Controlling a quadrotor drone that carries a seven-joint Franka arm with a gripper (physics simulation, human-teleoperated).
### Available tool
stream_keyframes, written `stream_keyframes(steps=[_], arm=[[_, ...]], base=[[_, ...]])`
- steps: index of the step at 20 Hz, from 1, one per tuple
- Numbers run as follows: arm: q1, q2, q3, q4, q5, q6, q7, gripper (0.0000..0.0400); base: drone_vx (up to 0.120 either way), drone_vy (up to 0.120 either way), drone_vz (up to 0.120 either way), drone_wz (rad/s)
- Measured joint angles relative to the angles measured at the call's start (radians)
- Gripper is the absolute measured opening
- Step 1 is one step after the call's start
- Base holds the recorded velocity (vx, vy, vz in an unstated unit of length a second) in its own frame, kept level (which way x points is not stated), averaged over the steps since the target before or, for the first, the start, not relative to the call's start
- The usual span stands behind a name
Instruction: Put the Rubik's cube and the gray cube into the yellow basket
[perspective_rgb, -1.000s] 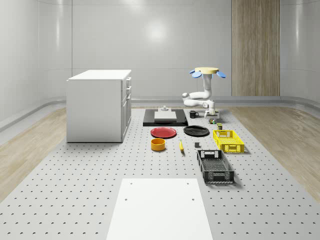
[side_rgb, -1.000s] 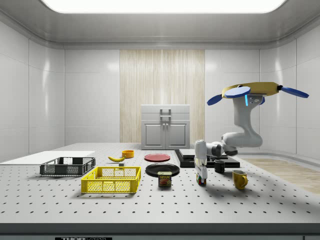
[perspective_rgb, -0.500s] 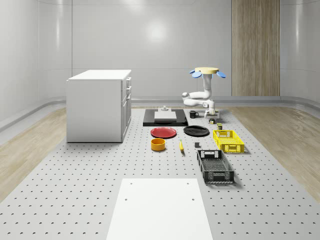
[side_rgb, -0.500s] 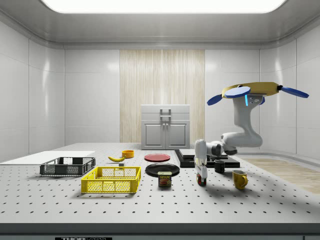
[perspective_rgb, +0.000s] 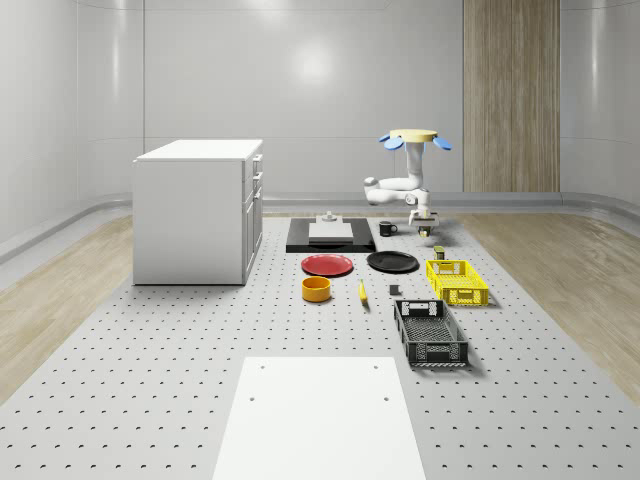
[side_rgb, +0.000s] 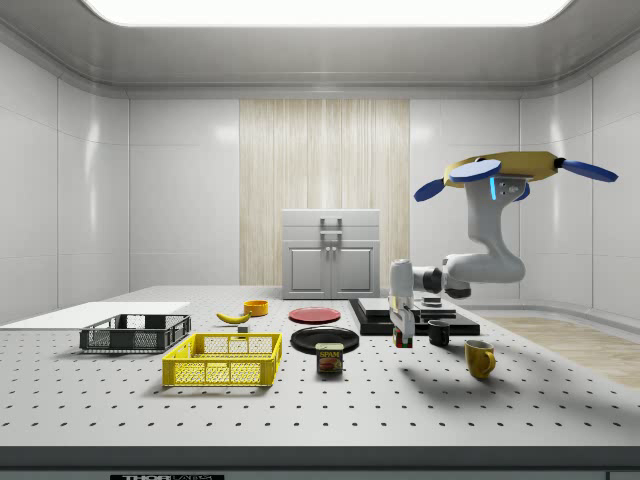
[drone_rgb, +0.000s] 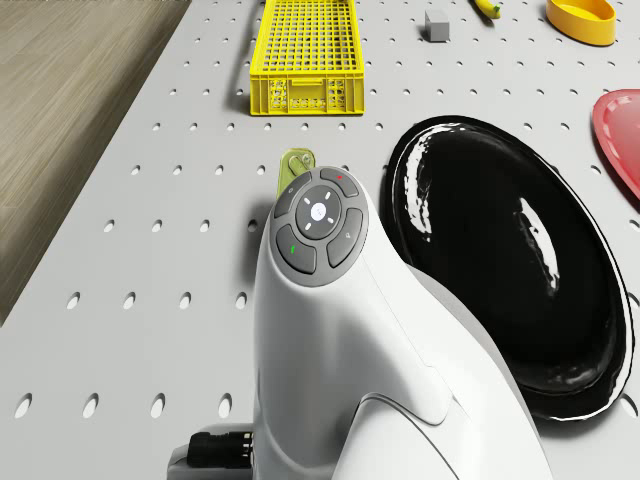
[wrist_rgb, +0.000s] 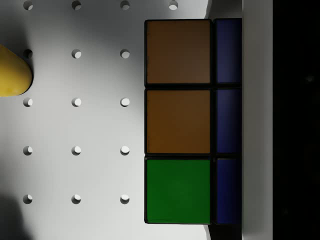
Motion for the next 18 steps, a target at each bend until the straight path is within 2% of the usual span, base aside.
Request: stream_keyframes(steps=[3, 5, 11, 18], arm=[[-0.003, -0.008, 0.013, -0.001, 0.014, 0.004, 0.003, 0.0325], [-0.004, -0.014, 0.018, -0.001, 0.021, 0.008, 0.005, 0.0325], [-0.008, -0.031, 0.027, -0.001, 0.034, 0.023, 0.008, 0.0325], [-0.012, -0.051, 0.031, 0.0, 0.043, 0.041, 0.011, 0.0325]], base=[[0.0, 0.0, 0.12, 0.0], [0.1, 0.0, 0.08, 0.0], [0.12, 0.107, 0.0, 0.0], [0.12, 0.006, 0.029, 0.0]])
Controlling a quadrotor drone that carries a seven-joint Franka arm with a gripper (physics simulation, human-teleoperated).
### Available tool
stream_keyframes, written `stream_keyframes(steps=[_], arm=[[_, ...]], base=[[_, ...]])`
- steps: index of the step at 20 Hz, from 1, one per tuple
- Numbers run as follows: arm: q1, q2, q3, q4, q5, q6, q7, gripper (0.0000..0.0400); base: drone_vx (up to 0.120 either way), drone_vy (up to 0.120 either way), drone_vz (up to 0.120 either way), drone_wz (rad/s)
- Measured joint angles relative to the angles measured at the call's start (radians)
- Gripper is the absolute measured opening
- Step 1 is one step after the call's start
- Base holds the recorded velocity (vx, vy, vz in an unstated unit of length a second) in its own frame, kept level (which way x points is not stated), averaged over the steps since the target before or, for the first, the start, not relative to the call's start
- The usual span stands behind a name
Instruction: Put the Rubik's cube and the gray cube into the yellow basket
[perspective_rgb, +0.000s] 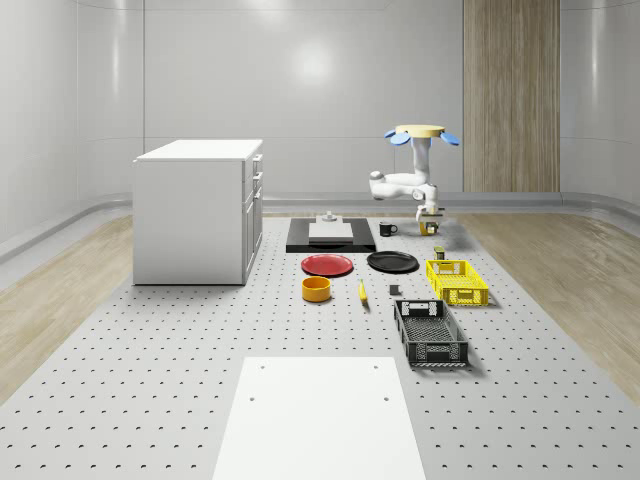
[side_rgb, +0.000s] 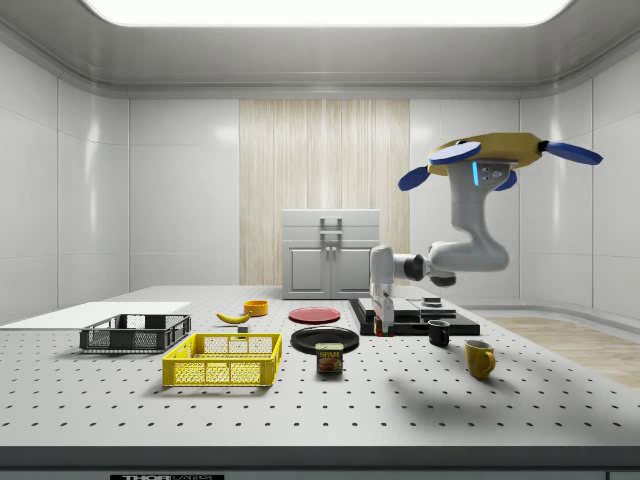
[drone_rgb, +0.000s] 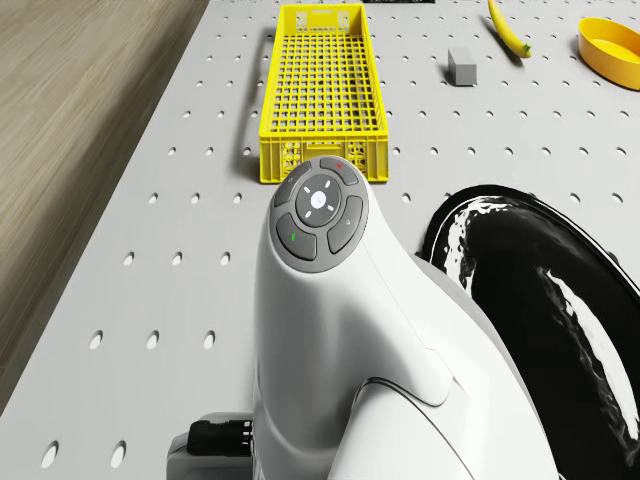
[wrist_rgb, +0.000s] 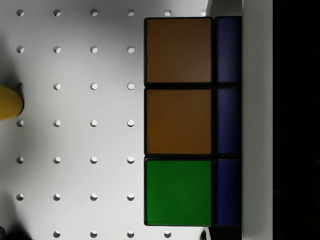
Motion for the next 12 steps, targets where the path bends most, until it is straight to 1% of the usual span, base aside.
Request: stream_keyframes(steps=[12], arm=[[-0.005, -0.03, 0.005, 0.001, 0.013, 0.028, 0.004, 0.0325]], base=[[0.12, 0.0, 0.0, 0.0]])
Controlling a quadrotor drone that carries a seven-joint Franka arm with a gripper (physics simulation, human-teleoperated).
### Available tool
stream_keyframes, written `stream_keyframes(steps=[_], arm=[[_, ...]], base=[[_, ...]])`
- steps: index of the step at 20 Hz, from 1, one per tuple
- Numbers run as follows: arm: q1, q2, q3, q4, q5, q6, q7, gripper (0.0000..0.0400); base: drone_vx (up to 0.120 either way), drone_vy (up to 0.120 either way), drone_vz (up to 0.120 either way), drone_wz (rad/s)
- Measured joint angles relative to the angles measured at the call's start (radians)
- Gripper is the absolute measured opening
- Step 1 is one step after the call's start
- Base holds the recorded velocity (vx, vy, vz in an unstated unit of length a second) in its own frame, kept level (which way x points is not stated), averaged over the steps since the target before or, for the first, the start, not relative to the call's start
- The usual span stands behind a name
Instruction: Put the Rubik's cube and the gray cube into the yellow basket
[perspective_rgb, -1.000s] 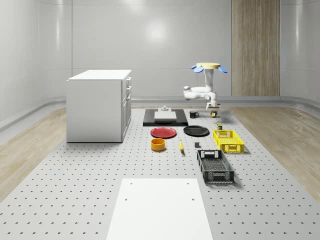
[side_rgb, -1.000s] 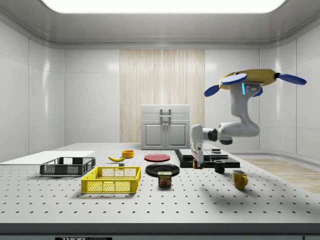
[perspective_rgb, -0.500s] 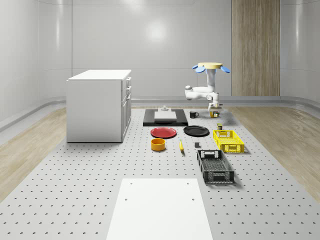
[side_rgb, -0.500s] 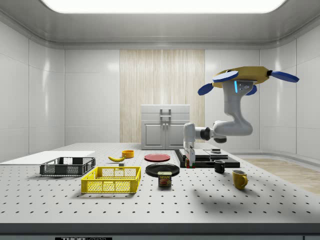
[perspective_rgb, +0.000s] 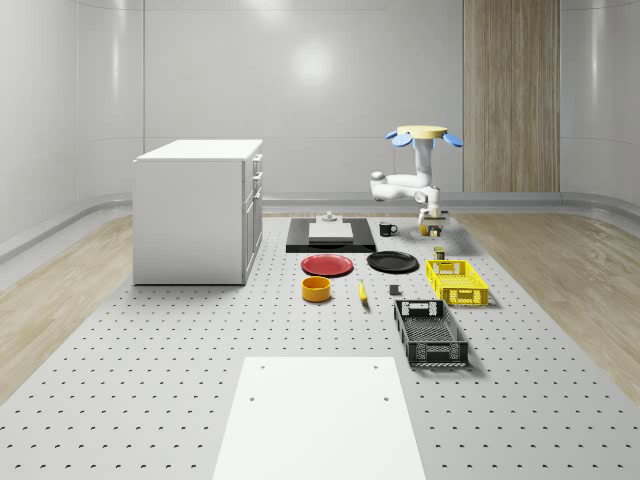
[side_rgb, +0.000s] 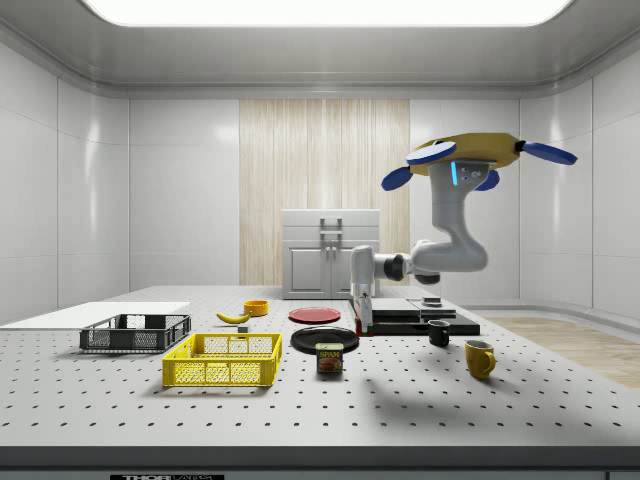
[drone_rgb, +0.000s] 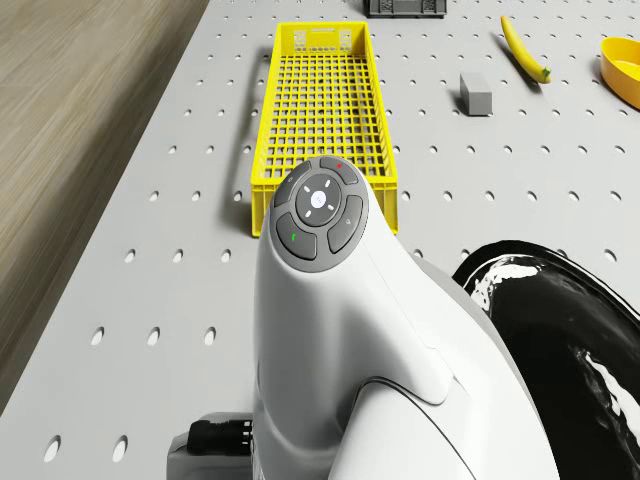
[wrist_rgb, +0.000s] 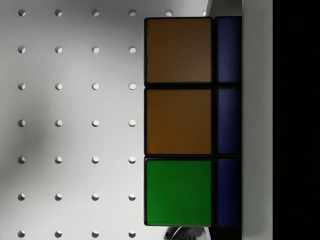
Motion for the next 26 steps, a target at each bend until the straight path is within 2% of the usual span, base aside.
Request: stream_keyframes(steps=[26], arm=[[-0.008, -0.05, 0.007, 0.002, 0.02, 0.046, 0.007, 0.0325]], base=[[0.12, 0.0, 0.0, 0.0]])
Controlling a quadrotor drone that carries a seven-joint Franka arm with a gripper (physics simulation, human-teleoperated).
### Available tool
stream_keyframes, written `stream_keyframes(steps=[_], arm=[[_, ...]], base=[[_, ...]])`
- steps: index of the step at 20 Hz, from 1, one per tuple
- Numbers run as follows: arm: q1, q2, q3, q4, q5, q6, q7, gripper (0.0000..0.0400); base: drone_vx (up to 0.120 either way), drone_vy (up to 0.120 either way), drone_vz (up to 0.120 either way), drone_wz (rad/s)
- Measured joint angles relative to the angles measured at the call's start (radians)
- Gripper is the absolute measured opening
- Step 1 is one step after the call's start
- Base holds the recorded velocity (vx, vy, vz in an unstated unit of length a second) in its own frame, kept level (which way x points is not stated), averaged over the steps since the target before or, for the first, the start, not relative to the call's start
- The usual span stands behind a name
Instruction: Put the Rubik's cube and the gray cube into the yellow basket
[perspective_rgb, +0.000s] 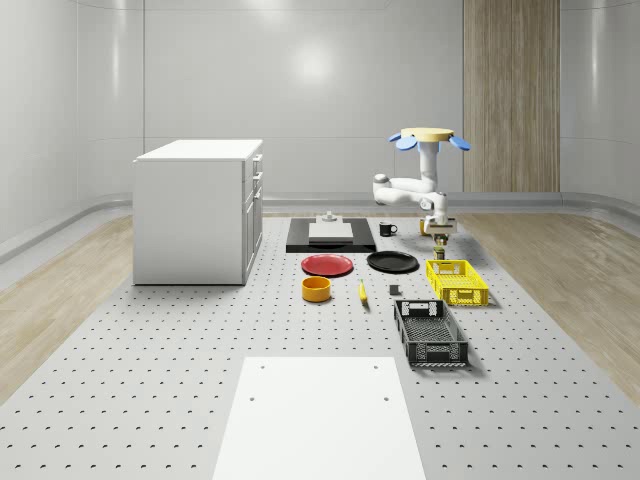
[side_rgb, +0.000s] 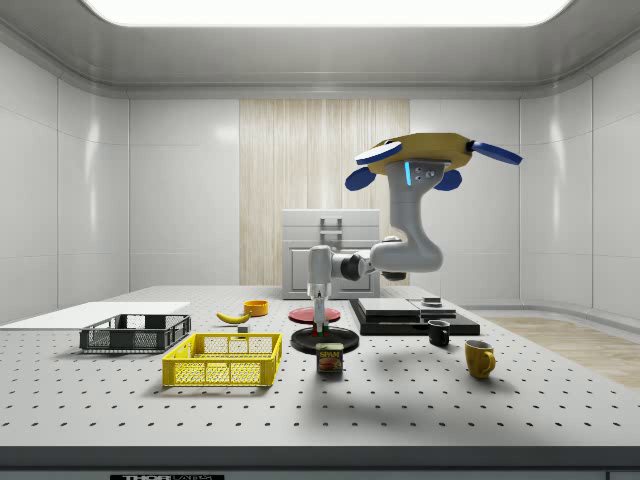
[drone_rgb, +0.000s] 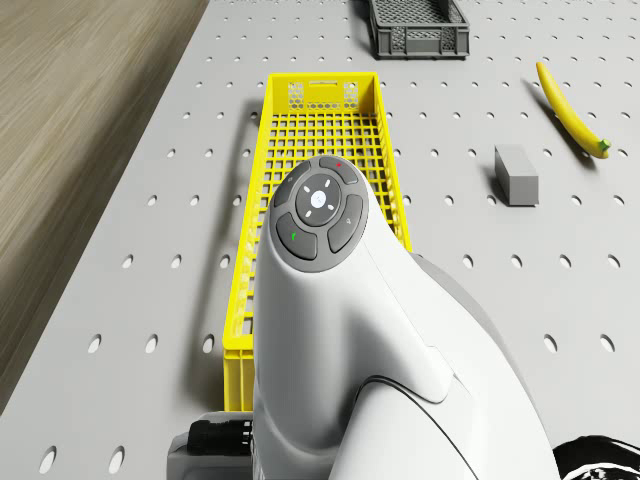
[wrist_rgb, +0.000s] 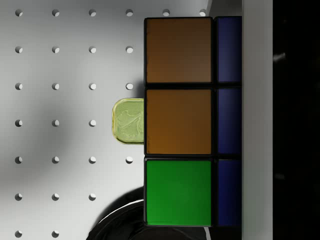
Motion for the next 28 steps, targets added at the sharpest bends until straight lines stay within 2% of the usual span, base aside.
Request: stream_keyframes(steps=[28], arm=[[-0.005, -0.034, 0.004, 0.001, 0.013, 0.032, 0.004, 0.0325]], base=[[0.12, 0.0, 0.0, 0.0]])
